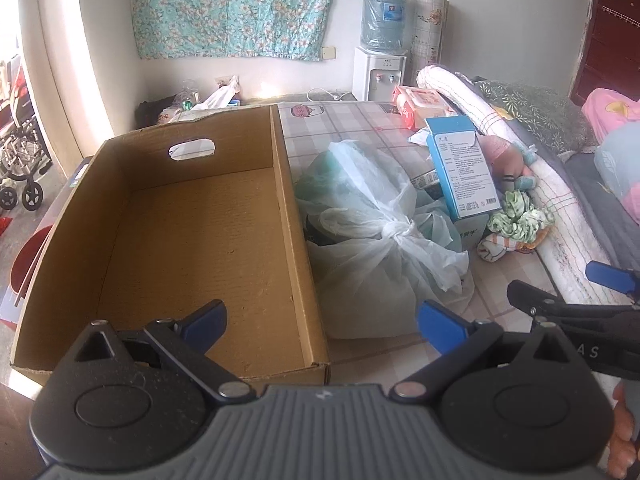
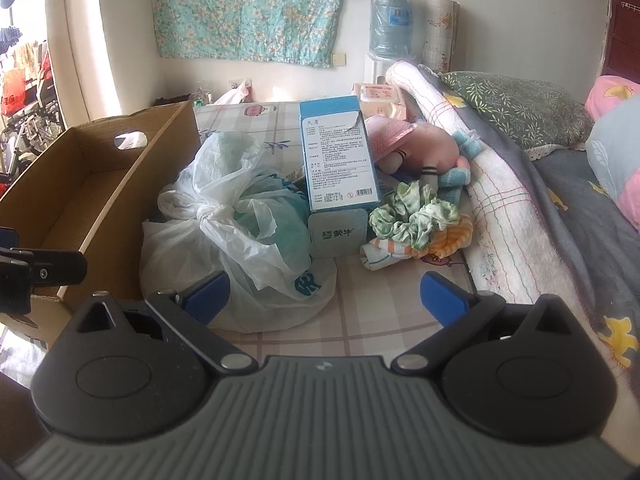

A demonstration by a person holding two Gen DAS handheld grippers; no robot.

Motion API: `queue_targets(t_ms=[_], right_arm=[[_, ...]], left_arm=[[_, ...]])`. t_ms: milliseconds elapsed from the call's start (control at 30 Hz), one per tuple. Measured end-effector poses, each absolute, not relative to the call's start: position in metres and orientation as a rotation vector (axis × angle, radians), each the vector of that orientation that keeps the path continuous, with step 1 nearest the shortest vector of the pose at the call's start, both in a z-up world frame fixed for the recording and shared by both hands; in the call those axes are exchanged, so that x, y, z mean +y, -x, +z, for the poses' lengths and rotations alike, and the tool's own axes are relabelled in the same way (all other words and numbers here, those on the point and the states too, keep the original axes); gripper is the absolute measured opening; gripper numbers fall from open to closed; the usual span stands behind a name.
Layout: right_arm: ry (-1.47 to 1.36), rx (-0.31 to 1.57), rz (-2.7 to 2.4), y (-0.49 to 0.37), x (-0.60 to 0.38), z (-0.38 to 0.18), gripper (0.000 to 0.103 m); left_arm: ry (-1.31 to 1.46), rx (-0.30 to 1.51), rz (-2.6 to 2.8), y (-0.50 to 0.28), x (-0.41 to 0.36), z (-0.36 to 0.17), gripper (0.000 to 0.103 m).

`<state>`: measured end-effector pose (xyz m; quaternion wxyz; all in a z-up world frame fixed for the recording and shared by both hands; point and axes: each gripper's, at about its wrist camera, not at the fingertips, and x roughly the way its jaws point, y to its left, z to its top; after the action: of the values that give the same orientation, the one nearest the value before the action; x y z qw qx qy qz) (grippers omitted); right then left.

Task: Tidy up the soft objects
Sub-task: 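Reach the left gripper to the blue medicine box and close on it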

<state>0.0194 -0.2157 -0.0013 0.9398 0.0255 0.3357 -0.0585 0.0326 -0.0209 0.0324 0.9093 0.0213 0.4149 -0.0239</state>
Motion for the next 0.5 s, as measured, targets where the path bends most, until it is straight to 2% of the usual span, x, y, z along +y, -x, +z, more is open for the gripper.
queue_targets(t_ms=[167,500], right_arm=[[-0.064,0.607,-0.136,-0.028,-0.239,0.008,0.102],[-0.241,0.503,-0.132,-0.070,-0.303,0.010,0.102]], left_arm=[[-0.151,0.815,-0.116,-0.068,-0.033,0.051,0.103],[-0.130,0.948,-0.476,-0.155,-0.072,0.037,0.100]])
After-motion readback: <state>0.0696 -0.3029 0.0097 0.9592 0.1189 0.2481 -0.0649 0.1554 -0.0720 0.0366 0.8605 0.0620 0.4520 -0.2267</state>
